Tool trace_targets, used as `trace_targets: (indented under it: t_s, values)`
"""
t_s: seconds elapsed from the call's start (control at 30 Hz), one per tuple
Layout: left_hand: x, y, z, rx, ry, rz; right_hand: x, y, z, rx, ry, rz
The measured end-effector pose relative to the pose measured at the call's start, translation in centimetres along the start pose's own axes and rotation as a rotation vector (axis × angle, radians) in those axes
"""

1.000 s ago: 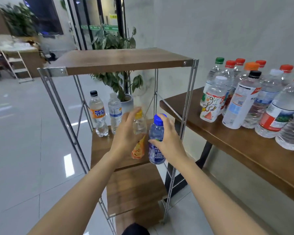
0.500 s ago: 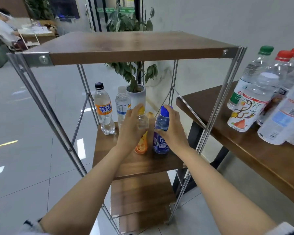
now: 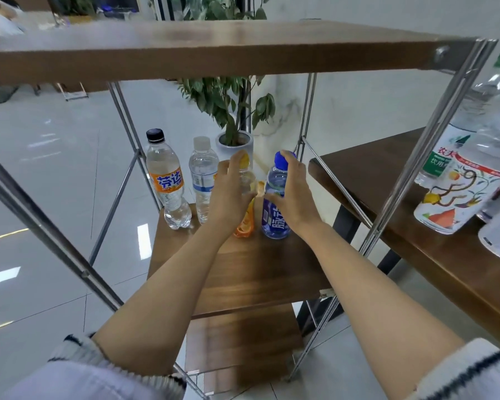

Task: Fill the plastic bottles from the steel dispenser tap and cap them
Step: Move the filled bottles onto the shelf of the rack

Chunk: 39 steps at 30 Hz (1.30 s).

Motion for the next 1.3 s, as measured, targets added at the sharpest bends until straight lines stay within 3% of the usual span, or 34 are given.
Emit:
trace_targets:
  t_s: [0.9,1.3]
  values:
    - [-1.3,4.5,4.1,0.072,-0.020,0.060,3.5,3.0,5.7,-0.030,0.006,-0.027]
    - [-0.1,3.1,1.8,-0.158,-0.088,0.215,1.4,0.3,4.3,-0.147,-0.064,-0.443]
Point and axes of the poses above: each hand's wrist, its own z-axis towards the middle knuckle, its own y-axis out of the palm, x = y × z, the point moved 5 cm from there along z, towards the middle knuckle, and after that the axes turned 12 degrees about x, right-handed, at the moved point
